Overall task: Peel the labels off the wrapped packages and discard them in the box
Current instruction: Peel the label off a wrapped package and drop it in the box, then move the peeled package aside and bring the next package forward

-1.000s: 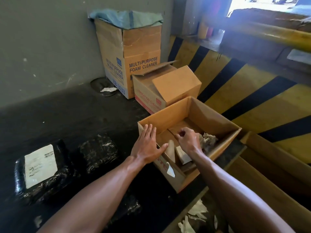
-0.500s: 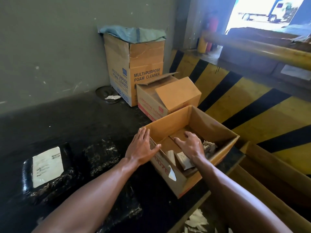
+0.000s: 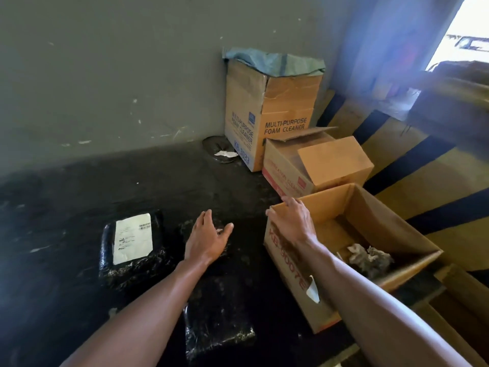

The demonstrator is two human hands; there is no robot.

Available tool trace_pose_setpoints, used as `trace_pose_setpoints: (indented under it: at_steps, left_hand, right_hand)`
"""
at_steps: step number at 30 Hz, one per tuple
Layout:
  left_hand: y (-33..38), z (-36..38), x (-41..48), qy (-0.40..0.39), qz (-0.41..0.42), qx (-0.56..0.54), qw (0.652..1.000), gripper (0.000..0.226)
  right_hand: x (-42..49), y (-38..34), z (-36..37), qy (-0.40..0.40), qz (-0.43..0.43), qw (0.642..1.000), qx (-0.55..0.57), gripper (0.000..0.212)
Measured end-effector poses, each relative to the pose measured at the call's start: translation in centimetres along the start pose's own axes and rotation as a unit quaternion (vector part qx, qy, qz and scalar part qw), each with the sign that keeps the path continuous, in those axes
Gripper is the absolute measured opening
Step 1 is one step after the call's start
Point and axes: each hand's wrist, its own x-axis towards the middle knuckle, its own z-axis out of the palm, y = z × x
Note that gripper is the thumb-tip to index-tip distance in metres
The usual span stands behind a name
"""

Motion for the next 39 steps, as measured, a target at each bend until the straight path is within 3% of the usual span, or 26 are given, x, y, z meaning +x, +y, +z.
trace_pose_setpoints:
  at_steps: [4,8,12,19,28,39]
  left_hand:
    - [-3.0,-0.4,0.2,0.012,-0.075,-0.032,0.997,0.086]
    - [-5.4,-0.2,0.5,0.005,-0.128,-0.058,0.990,0.065]
    - [-7.4,1.0,0.9,-0.015,-0.162,-0.087,0.983,0.061]
    - [-9.4,3.2,1.9,-0.023,-0.231,-0.104,0.967,0.089]
    - [-11.7,4.5,3.8,-0.027,-0.224,-0.157,0.961,0.107]
    - [-12.7,5.1,4.8,-0.020,-0.249,-0.204,0.947,0.111]
  right_hand:
    - [0.8,-2.2,3.3,-0.044,-0.025,0.999,-0.010,0.074]
    - [1.3,-3.4,6.6,-0.086,-0.028,0.996,-0.008,0.072]
    - [1.8,-3.7,10.0,-0.129,-0.023,0.991,-0.010,0.071]
    - [3.7,-2.3,15.1,-0.216,0.001,0.976,-0.036,0.071]
    - [6.3,-0.8,19.8,-0.296,-0.007,0.952,-0.079,0.089]
    - [6.5,0.2,21.3,-0.296,0.035,0.955,-0.003,0.106]
